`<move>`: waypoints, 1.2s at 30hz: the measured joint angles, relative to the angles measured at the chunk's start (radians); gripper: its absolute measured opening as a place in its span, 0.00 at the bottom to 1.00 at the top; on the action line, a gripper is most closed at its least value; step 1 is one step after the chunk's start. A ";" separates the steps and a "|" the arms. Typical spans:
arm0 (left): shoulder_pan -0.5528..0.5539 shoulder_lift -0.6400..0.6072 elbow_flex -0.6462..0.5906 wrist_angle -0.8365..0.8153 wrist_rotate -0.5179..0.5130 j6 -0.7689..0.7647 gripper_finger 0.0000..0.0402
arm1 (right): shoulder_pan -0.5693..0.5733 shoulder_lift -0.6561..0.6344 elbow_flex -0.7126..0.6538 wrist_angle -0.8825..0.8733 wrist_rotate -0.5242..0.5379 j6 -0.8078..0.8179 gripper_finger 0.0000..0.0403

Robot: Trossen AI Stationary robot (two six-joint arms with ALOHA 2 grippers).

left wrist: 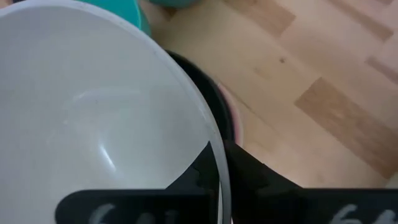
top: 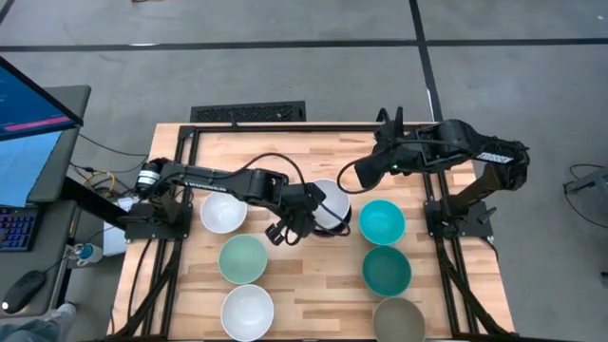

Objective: Nest bowls inside each other
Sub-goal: Stack the white bowl on the black bowl, then stack the white bowl on the white bowl

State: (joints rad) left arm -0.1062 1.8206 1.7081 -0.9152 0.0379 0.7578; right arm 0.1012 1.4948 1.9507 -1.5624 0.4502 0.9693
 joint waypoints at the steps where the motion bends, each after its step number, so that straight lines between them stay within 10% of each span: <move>1: 0.000 0.000 0.000 0.005 0.014 -0.004 0.00 | 0.004 0.000 0.000 0.000 0.000 0.000 0.66; 22: -0.005 0.064 0.000 0.045 -0.063 -0.015 0.01 | 0.008 0.001 0.000 -0.001 -0.002 -0.001 0.66; 36: 0.006 0.064 0.000 0.068 -0.108 -0.098 0.39 | 0.008 0.001 0.000 -0.002 -0.003 -0.001 0.66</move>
State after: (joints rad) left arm -0.1001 1.8843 1.7077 -0.8467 -0.0704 0.6601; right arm 0.1093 1.4960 1.9511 -1.5639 0.4473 0.9688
